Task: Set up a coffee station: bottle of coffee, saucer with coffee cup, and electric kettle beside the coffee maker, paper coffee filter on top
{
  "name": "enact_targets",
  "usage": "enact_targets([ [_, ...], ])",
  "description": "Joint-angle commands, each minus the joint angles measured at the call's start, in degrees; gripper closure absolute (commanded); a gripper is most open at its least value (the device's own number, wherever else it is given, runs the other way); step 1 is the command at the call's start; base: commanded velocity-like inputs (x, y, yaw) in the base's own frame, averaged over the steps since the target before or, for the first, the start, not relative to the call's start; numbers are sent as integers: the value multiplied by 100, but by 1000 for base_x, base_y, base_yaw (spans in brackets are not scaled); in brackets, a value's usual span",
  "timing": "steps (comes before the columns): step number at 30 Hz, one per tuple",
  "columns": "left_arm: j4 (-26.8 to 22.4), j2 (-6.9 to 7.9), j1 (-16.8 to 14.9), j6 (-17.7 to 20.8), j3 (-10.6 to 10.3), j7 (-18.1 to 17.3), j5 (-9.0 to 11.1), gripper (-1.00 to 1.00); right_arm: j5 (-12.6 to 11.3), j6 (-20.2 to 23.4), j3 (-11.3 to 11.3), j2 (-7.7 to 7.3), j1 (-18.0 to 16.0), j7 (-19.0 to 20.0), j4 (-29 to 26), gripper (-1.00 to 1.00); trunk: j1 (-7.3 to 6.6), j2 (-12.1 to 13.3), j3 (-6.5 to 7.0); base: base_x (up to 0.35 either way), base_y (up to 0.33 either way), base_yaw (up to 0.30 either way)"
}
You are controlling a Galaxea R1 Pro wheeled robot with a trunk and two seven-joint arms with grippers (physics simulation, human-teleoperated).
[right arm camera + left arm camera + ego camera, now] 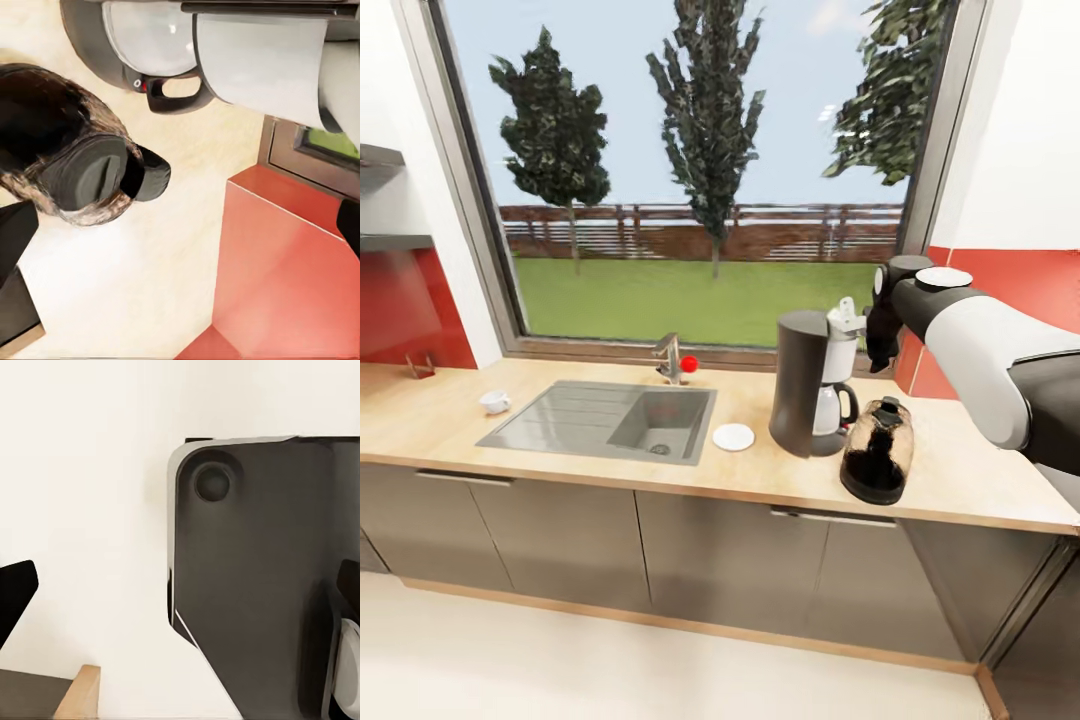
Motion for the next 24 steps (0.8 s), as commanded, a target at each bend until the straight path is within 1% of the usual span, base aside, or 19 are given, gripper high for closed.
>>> enact_targets([
  [1, 3, 0, -2, -23, -8, 9, 9, -100, -53, 59, 41, -3, -2, 29, -9, -100, 0, -11, -11, -299, -77, 0],
  [21, 3, 1, -2, -19, -8, 9, 9, -100, -53, 70, 41, -6, 1, 20, 9, -100, 0, -11, -11, -305, -81, 0],
  [22, 3, 5, -2, -21, -8, 9, 9, -100, -57, 84, 38, -18, 19, 3, 13, -100, 0, -11, -11, -306, -81, 0],
  [24, 3, 7, -2, -22, -8, 9, 9, -100, -137, 100, 8, -140, 161, -45, 16, -100, 0, -11, -11, -275, -73, 0],
])
